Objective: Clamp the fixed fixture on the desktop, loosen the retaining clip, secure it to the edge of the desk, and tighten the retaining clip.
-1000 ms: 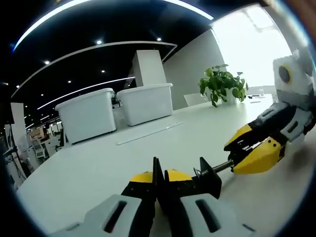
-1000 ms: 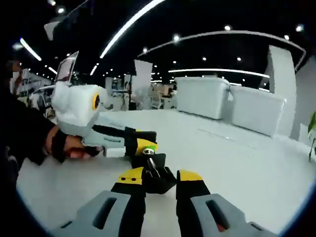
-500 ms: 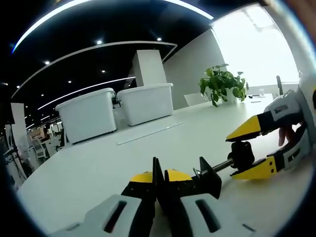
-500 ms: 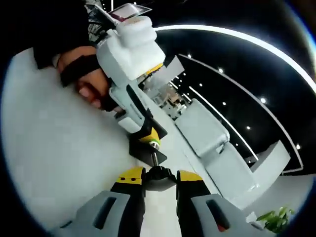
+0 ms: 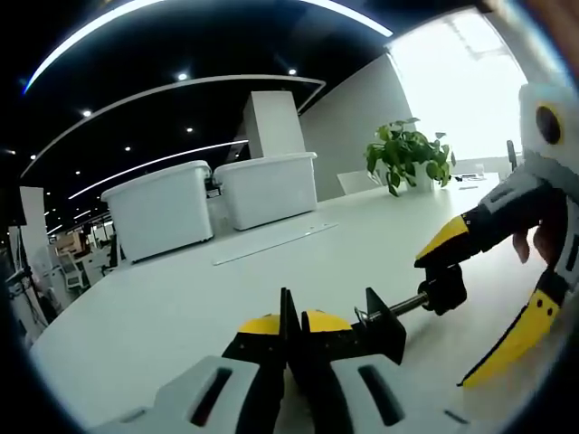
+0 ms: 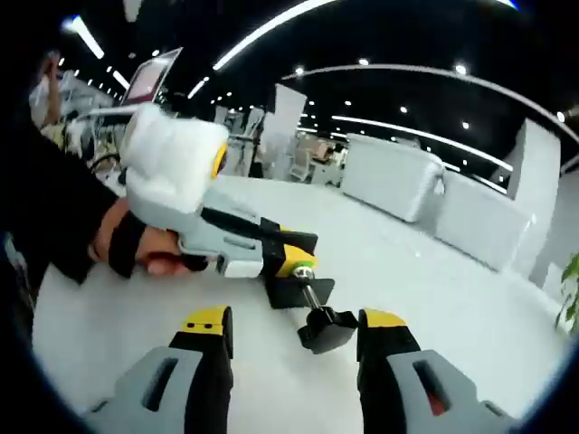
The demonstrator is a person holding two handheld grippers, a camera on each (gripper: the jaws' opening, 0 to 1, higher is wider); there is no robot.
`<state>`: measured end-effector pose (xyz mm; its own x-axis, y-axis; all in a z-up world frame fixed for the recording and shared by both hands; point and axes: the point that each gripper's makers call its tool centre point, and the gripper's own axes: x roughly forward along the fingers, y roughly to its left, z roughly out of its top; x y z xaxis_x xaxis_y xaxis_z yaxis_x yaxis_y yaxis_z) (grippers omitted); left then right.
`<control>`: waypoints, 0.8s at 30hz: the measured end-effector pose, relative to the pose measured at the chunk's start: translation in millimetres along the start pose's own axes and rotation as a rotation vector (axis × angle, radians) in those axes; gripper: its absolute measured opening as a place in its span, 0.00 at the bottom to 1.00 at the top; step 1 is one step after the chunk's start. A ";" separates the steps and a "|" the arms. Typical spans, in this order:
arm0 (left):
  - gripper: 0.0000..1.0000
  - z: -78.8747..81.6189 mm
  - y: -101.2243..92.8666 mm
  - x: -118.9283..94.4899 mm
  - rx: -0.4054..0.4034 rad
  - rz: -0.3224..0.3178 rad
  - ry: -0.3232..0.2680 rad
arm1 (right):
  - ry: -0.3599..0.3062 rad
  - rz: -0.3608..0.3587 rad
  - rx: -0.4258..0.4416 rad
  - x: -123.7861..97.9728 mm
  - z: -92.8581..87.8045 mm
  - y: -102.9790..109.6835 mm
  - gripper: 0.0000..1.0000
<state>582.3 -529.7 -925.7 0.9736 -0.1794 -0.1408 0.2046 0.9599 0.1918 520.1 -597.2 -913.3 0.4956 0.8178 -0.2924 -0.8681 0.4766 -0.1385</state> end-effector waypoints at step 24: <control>0.07 1.6 -5.0 -7.9 -0.001 -0.001 0.001 | -0.049 0.048 0.788 15.8 -20.0 -40.4 0.24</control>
<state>573.8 -533.4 -924.0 0.9733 -0.1807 -0.1417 0.2060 0.9598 0.1909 562.5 -609.9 -931.3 0.4748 0.8476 -0.2371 -0.6230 0.5140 0.5897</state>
